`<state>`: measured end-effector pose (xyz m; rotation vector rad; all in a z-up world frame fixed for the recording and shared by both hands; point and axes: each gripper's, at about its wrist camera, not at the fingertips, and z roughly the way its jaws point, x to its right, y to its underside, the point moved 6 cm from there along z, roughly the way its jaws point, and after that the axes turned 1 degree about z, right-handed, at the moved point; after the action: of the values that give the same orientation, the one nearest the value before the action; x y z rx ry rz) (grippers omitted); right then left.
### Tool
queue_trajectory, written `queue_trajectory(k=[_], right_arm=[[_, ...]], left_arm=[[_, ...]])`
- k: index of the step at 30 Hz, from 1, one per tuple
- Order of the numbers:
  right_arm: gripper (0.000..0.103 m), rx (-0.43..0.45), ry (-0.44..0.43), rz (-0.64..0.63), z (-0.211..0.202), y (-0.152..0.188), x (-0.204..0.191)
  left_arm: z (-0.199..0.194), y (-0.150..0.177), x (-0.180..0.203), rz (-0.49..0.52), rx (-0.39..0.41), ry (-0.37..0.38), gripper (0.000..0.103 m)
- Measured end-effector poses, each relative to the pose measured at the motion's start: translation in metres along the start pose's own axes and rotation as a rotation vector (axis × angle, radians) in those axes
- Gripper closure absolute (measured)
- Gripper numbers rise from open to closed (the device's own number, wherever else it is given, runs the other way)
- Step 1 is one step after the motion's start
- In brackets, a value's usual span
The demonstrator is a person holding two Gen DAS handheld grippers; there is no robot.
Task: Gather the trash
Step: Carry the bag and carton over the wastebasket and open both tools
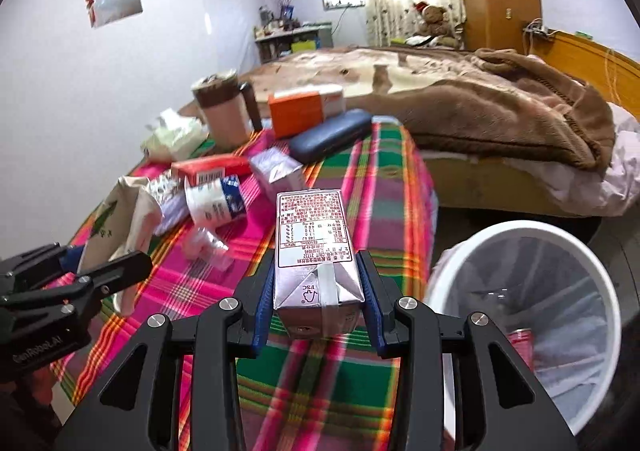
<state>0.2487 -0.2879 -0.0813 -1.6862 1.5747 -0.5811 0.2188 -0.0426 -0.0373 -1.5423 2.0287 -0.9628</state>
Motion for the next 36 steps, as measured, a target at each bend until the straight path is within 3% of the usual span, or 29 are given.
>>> queue_trajectory(k=[18,36], right_arm=[[0.063,0.112,0.189,0.112,-0.066,0.000,0.081],[0.063,0.036,0.334,0.234,-0.069,0.031,0.157]], left_arm=[[-0.009,-0.021,0.115,0.139,0.057,0.152,0.060],[0.040,-0.012,0.214,0.235,-0.037,0.309,0.059]])
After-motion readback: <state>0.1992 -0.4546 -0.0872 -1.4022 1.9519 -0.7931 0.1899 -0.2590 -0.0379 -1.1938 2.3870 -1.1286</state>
